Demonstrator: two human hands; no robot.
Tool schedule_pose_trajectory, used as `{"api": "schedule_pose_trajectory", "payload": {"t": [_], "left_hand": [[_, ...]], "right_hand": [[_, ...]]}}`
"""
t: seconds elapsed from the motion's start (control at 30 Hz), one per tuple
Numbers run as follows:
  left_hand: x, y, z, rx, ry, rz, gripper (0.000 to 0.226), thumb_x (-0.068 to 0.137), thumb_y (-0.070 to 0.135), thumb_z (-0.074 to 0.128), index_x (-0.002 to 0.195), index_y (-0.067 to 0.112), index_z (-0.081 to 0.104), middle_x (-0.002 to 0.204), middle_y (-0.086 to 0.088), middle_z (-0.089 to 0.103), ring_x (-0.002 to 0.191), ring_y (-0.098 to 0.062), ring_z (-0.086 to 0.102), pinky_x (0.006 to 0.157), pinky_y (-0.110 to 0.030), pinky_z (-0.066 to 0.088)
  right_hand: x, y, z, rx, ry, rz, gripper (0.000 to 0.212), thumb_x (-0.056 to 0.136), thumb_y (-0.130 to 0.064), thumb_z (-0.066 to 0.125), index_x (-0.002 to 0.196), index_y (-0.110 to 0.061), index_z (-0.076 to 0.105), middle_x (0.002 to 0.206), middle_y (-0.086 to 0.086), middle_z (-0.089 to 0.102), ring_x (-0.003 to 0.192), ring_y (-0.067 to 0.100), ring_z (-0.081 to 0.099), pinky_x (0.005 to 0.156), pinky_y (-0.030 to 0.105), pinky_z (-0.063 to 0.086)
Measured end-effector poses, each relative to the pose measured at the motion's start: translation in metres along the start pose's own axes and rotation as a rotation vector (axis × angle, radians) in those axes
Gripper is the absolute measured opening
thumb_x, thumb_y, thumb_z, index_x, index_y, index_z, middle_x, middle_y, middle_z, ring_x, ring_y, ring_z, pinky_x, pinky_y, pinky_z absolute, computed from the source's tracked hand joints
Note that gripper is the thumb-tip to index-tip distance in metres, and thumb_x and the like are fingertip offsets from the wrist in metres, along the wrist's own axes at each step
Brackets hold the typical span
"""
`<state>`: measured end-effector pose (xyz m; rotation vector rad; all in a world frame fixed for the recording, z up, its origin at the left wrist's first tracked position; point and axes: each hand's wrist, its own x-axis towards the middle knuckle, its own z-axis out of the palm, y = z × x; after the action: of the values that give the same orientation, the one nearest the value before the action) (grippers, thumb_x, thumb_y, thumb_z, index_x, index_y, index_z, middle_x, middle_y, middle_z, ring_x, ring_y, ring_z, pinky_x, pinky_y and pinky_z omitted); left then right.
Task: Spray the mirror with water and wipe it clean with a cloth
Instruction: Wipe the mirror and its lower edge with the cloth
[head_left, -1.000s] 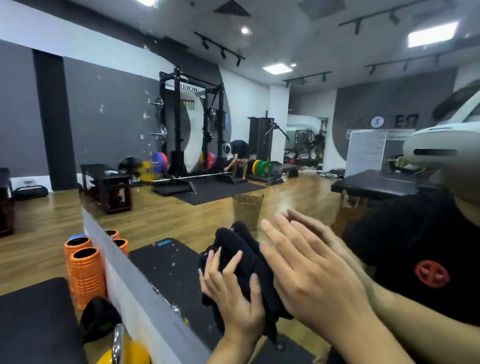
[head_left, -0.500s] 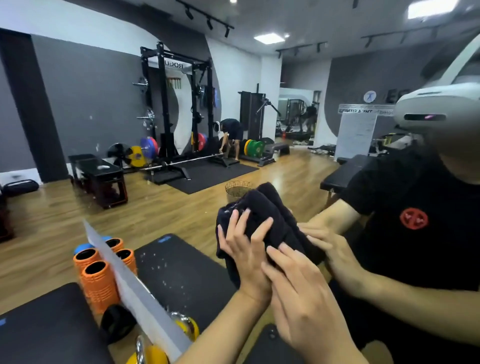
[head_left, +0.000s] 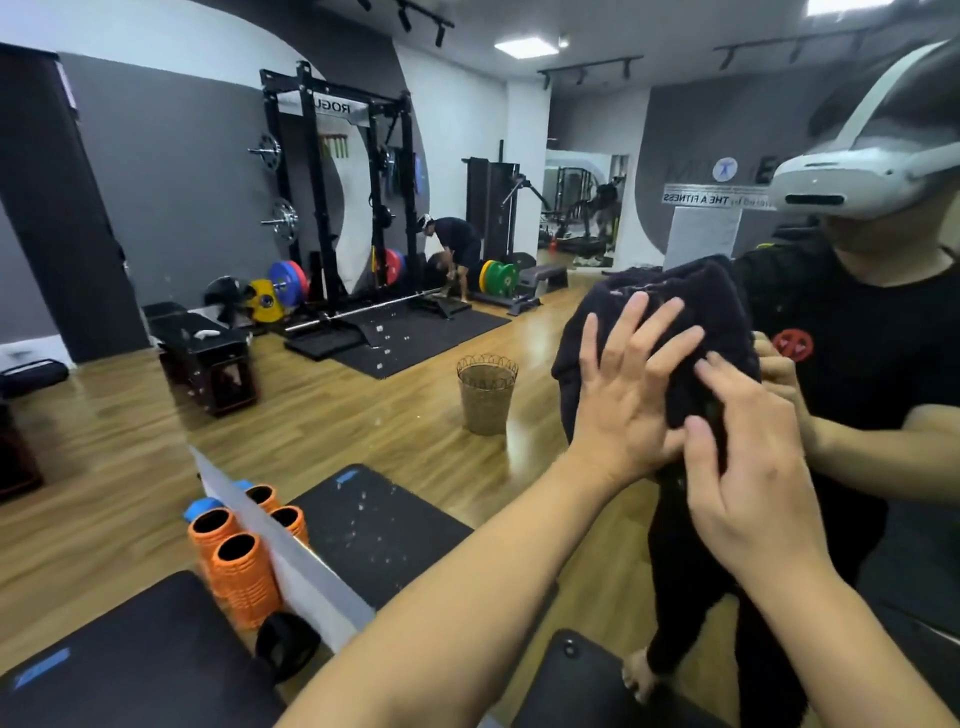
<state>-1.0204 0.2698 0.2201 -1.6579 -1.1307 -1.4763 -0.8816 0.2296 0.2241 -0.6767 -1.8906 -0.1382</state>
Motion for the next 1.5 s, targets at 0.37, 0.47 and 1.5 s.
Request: {"api": "schedule_pose_trajectory", "payload": {"t": [0.37, 0.47, 1.5], "left_hand": [[-0.01, -0.036, -0.021, -0.035, -0.102, 0.153, 0.076, 0.1, 0.023, 0.039, 0.164, 0.017, -0.003, 0.172, -0.002, -0.003, 0.159, -0.026, 0.007, 0.126, -0.059, 0.013], [-0.016, -0.044, -0.02, -0.025, -0.105, 0.146, 0.076, 0.099, 0.019, 0.038, 0.164, 0.016, -0.002, 0.172, 0.002, -0.005, 0.159, -0.028, 0.011, 0.126, -0.058, 0.018], [-0.055, -0.452, -0.198, 0.192, -0.252, -0.059, 0.068, 0.1, 0.015, 0.035, 0.16, -0.003, 0.01, 0.168, -0.025, 0.009, 0.158, -0.037, 0.001, 0.125, -0.061, 0.016]], "right_hand": [[0.016, 0.004, 0.052, -0.28, 0.128, -0.178, 0.052, 0.097, -0.022, 0.047, 0.144, -0.001, 0.041, 0.159, 0.023, 0.029, 0.146, 0.042, 0.027, 0.12, 0.053, 0.023], [0.012, 0.01, 0.072, -0.362, 0.194, -0.166, 0.055, 0.1, -0.026, 0.044, 0.151, -0.007, 0.032, 0.163, 0.018, 0.021, 0.15, 0.039, 0.021, 0.118, 0.057, 0.026], [0.124, -0.189, 0.446, -0.459, -0.027, -0.172, 0.058, 0.103, -0.038, 0.04, 0.158, -0.023, 0.03, 0.166, 0.003, 0.024, 0.153, 0.026, 0.02, 0.124, 0.043, 0.02]]}}
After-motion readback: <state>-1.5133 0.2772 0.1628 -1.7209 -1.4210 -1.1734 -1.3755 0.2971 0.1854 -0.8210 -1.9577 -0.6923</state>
